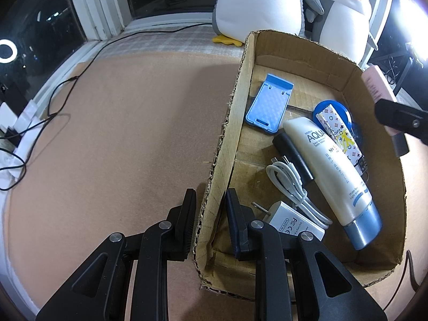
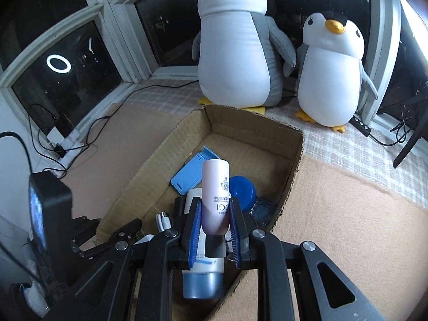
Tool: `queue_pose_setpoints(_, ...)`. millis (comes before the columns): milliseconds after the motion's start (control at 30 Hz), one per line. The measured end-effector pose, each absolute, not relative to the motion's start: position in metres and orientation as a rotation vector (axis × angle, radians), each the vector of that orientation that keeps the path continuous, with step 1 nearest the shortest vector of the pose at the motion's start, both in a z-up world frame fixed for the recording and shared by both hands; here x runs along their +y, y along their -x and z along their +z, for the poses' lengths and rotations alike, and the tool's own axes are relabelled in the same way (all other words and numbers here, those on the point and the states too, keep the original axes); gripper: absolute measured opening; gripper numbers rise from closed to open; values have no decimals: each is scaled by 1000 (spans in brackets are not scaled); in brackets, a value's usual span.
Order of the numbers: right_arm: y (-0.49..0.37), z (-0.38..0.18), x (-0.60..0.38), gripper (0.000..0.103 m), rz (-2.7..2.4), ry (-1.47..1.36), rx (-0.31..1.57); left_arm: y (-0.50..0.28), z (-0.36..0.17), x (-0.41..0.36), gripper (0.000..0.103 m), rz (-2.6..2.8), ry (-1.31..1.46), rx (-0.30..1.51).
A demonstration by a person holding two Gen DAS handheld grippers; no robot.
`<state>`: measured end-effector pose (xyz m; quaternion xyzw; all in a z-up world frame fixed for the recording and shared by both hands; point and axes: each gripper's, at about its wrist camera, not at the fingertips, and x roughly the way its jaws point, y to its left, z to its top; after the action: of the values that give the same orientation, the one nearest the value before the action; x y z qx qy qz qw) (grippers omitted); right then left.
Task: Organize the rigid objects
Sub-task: 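Carry the bottle into the box and open the right tool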
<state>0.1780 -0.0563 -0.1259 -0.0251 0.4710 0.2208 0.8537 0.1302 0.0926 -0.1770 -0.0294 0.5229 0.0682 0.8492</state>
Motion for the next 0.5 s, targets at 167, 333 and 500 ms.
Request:
queue_pose_setpoints(167,-183,-134,-55,18,446,56,1008,-130,-177,92,21,144,61,1102)
queue_pose_setpoints(333,-188,-138,-55,18,441,57,1020,-130,-177,93,21,143,62,1102)
queue_pose_setpoints(500,-188,-139,-52,18,444,73,1017,-130,-177,93,21,144,59,1102)
